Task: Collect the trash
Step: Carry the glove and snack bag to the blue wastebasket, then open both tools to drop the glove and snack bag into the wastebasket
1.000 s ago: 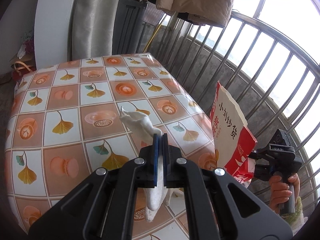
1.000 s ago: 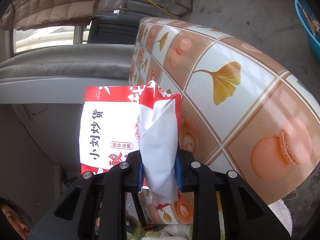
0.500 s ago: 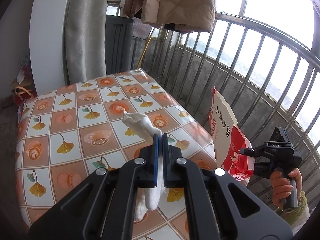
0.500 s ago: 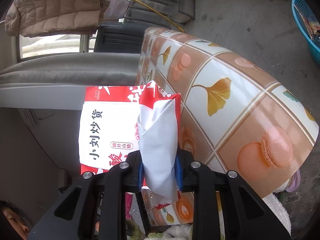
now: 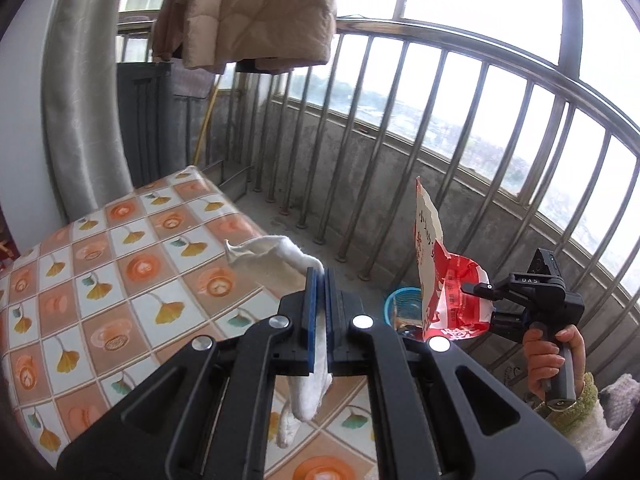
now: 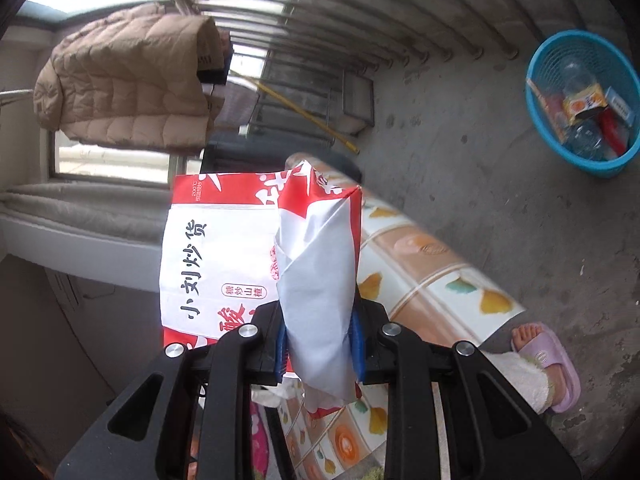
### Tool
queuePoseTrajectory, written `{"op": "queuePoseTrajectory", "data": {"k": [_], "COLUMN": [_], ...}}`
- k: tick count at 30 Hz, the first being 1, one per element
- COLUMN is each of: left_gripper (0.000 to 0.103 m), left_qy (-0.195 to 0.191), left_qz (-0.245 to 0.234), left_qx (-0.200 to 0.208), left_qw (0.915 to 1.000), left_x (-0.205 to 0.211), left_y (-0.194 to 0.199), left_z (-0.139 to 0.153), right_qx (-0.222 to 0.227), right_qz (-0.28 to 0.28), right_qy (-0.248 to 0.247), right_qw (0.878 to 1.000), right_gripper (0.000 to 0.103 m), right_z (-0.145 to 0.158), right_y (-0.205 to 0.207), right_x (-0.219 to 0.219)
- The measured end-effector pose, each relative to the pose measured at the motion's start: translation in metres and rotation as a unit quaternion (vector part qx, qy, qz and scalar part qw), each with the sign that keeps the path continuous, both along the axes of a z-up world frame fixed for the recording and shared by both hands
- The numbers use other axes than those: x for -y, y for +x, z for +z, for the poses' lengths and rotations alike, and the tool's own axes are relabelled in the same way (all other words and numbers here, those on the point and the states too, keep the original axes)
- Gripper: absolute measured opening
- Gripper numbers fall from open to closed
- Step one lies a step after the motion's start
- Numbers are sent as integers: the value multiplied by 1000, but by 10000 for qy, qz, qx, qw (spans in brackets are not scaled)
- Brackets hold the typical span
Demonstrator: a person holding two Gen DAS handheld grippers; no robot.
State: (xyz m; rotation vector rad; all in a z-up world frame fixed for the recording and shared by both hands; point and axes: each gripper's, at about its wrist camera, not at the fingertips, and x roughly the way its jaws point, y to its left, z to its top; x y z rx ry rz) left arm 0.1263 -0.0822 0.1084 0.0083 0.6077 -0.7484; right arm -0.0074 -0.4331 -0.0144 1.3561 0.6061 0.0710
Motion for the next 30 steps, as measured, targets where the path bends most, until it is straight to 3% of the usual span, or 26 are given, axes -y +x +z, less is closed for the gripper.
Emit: {"op": "queuePoseTrajectory", "data": {"k": [6,13,21,27,30], "left_gripper": [2,2,2,2,2], "left_qy": [-85,-131,146,544,690], "left_qz": [-924,-1844,-2686,-2856,-2768], "left_qx": [-115,-623,-1170,-1551,-1691], "left_qw": [9956,9808,9560,9442,9434], "left_x": [76,181,312,397,432], "left_y": [8,15,14,27,40], "left_z": [12,2,-45,-93,-120], "right_qx": [-321,-1290,-2153,-2405,-2367], "right_qz": [-1474,-2740,-2806,-2536,-2495], "right_qy": [-617,-1352,-1562,-1277,-1159], "right_qw": [9866,9434,9222,9282,9318], "right_gripper": [24,25,25,25,25], "right_z": [10,-7,-64,-107,-121], "right_y": [-70,-124,-114,-85,-70], "right_x": [63,115,144,164,177]}}
